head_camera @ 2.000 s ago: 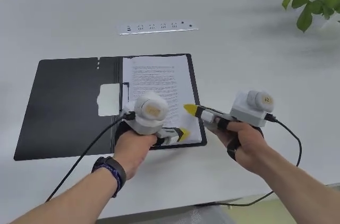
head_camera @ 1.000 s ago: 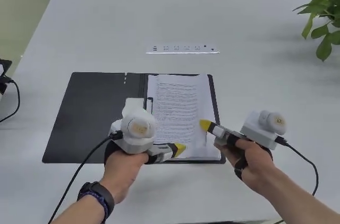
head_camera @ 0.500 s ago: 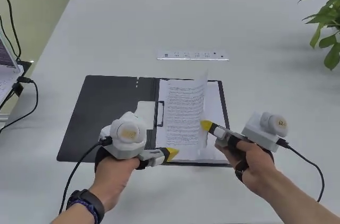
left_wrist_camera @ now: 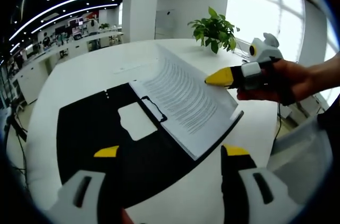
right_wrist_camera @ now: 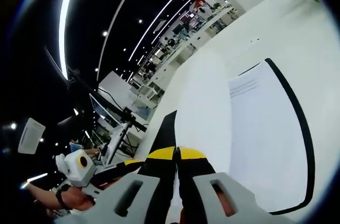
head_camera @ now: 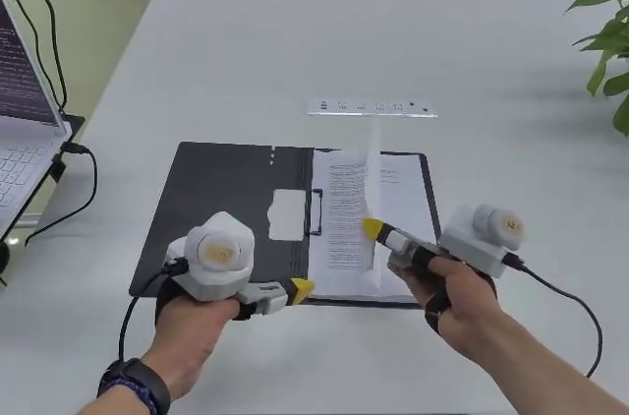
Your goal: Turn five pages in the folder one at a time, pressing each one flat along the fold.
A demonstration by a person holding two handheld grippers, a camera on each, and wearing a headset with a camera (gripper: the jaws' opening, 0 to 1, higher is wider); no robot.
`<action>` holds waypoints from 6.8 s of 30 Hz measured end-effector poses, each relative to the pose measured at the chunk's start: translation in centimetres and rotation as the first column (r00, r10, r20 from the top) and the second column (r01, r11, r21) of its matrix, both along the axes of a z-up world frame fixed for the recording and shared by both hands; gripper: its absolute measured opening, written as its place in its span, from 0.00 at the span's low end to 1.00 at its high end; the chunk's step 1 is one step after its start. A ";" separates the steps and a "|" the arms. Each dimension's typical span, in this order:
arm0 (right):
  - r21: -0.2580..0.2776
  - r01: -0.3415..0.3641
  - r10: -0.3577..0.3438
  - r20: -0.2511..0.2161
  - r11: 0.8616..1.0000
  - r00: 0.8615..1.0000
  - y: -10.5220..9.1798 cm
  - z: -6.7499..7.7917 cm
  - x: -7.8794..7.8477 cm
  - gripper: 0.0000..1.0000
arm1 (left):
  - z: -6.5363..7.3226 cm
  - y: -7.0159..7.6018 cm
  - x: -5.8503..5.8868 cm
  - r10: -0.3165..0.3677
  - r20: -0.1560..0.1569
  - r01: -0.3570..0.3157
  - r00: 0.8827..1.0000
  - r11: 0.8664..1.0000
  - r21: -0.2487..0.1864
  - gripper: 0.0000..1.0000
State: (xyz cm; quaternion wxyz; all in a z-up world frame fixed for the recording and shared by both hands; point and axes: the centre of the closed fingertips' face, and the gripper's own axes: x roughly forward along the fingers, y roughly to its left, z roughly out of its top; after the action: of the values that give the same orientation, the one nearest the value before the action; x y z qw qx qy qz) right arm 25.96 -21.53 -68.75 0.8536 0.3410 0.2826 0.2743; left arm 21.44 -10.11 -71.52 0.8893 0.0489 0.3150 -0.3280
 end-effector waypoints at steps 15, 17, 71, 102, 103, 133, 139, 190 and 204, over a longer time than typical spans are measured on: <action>0.006 -0.082 0.082 0.010 0.997 0.997 5.7 0.8 0.2 0.00 | 0.6 5.3 -0.9 0.025 0.022 -0.025 0.999 1.000 0.006 0.76; 0.006 -0.090 0.090 0.006 0.996 0.996 6.2 0.6 0.3 0.00 | 0.7 5.9 -1.0 0.033 0.024 -0.033 0.999 0.999 0.008 0.76; 0.060 -0.273 0.279 -0.103 0.960 0.955 19.2 -3.4 0.8 0.00 | 0.8 12.7 -1.9 0.161 0.027 -0.160 0.987 0.986 -0.040 0.75; 0.013 -0.251 0.246 -0.252 0.968 0.936 20.6 -9.5 1.3 0.00 | 0.7 13.3 -2.4 0.150 0.016 -0.149 0.989 0.989 -0.008 0.76; 0.017 -0.236 0.232 -0.270 0.972 0.935 20.5 -9.9 1.2 0.00 | 0.6 13.5 -2.5 0.157 0.013 -0.157 0.988 0.988 -0.008 0.76; 0.185 -0.230 0.258 -0.142 0.955 0.956 17.3 -5.4 -0.5 0.39 | -1.6 12.8 -0.9 0.161 -0.011 -0.160 0.987 0.986 0.049 0.48; 0.162 -0.174 0.196 -0.128 0.971 0.972 13.5 -4.9 -1.2 0.34 | -2.3 12.1 0.2 0.141 -0.019 -0.140 0.990 0.989 0.044 0.30; 0.030 -0.123 0.126 -0.128 0.992 0.984 5.9 -7.3 2.4 0.16 | -7.3 9.7 1.5 0.151 -0.232 -0.154 0.961 0.988 0.005 0.00; 0.006 -0.081 0.081 -0.101 0.997 0.992 5.7 -7.0 6.4 0.06 | -7.9 9.5 1.6 0.115 -0.221 -0.106 0.968 0.993 0.053 0.00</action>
State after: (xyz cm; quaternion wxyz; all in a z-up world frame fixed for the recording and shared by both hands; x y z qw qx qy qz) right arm 32.39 -15.80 -75.70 0.8259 0.3434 0.3391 0.2914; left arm 23.07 -0.60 -79.38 0.8638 0.0119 0.4220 -0.2749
